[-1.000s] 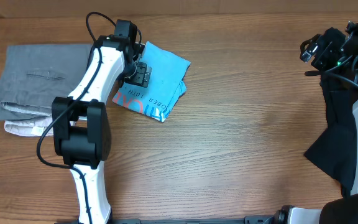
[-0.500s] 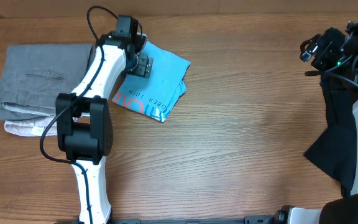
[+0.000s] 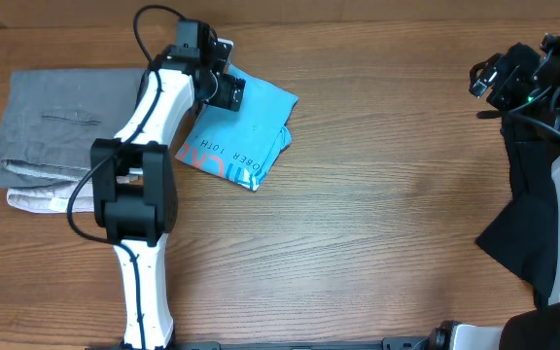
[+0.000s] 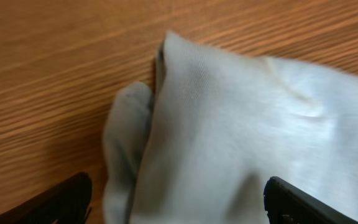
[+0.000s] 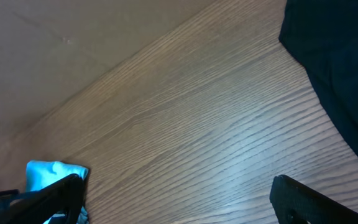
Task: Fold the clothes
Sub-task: 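Lift the blue shirt with the left gripper and carry it onto the grey stack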
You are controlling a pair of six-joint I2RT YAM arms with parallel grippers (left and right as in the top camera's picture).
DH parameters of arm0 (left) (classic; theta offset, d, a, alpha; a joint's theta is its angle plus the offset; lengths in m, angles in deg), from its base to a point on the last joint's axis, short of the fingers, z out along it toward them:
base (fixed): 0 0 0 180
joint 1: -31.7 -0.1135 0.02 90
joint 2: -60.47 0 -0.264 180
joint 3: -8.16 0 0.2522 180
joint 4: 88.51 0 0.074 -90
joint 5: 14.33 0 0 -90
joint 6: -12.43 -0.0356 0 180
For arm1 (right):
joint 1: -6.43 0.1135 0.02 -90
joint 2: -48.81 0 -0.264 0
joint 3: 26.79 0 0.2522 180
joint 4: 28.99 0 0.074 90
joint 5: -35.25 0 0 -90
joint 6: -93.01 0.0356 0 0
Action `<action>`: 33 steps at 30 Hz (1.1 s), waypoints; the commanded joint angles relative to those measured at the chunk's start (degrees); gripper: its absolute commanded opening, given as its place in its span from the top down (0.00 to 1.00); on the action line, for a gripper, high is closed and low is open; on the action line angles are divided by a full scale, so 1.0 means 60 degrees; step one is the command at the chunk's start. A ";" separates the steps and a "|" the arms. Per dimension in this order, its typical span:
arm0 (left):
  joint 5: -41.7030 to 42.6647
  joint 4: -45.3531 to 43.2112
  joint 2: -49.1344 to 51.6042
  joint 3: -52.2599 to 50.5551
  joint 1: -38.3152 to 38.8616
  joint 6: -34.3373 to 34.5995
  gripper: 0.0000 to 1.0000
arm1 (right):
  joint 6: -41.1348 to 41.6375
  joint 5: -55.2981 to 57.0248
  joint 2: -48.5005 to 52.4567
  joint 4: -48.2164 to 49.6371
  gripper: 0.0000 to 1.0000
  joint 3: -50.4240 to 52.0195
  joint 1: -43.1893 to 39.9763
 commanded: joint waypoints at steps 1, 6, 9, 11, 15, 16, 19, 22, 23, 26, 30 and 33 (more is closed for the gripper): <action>0.0259 -0.0270 0.0386 0.0160 -0.0073 -0.0561 0.09 | 0.0000 0.0011 -0.0040 0.0029 0.00 0.0029 -0.0004; 0.0248 -0.0521 0.0787 0.0160 -0.0076 -0.0721 0.09 | 0.0000 0.0011 -0.0040 0.0029 0.00 0.0029 -0.0004; 0.0240 -0.0430 0.0896 0.0160 -0.0076 -0.0721 0.09 | 0.0000 0.0011 -0.0040 0.0029 0.00 0.0029 -0.0004; 0.0171 -0.0372 0.0911 0.0160 -0.0102 -0.0718 0.14 | 0.0000 0.0011 -0.0040 0.0029 0.00 0.0029 -0.0004; -0.0007 -0.0361 0.0911 0.0160 -0.0120 -0.0718 0.21 | 0.0000 0.0011 -0.0040 0.0029 0.00 0.0029 -0.0004; -0.0004 -0.0339 0.0911 0.0160 -0.0120 -0.0718 0.27 | 0.0000 0.0011 -0.0036 0.0029 0.00 0.0029 -0.0004; -0.0004 -0.0270 0.0911 0.0164 -0.0120 -0.0714 0.59 | 0.0000 0.0011 -0.0036 0.0029 0.00 0.0029 -0.0004; -0.0004 -0.0259 0.0907 0.0178 -0.0120 -0.0710 0.92 | 0.0000 0.0011 -0.0040 0.0029 0.00 0.0029 -0.0004; -0.0004 -0.0259 0.0900 0.0189 -0.0117 -0.0674 0.96 | 0.0000 0.0011 -0.0040 0.0029 0.00 0.0029 -0.0004; -0.0004 -0.0113 0.0758 0.0259 -0.0095 -0.0335 0.96 | 0.0000 0.0011 -0.0036 0.0029 0.00 0.0029 -0.0004; -0.0055 0.0310 0.0324 0.0477 -0.0098 -0.0131 0.96 | 0.0000 0.0011 -0.0040 0.0029 0.00 0.0029 -0.0004; -0.0754 0.0780 -0.0200 0.0648 -0.0106 0.0040 0.96 | 0.0000 0.0011 -0.0040 0.0029 0.00 0.0029 -0.0004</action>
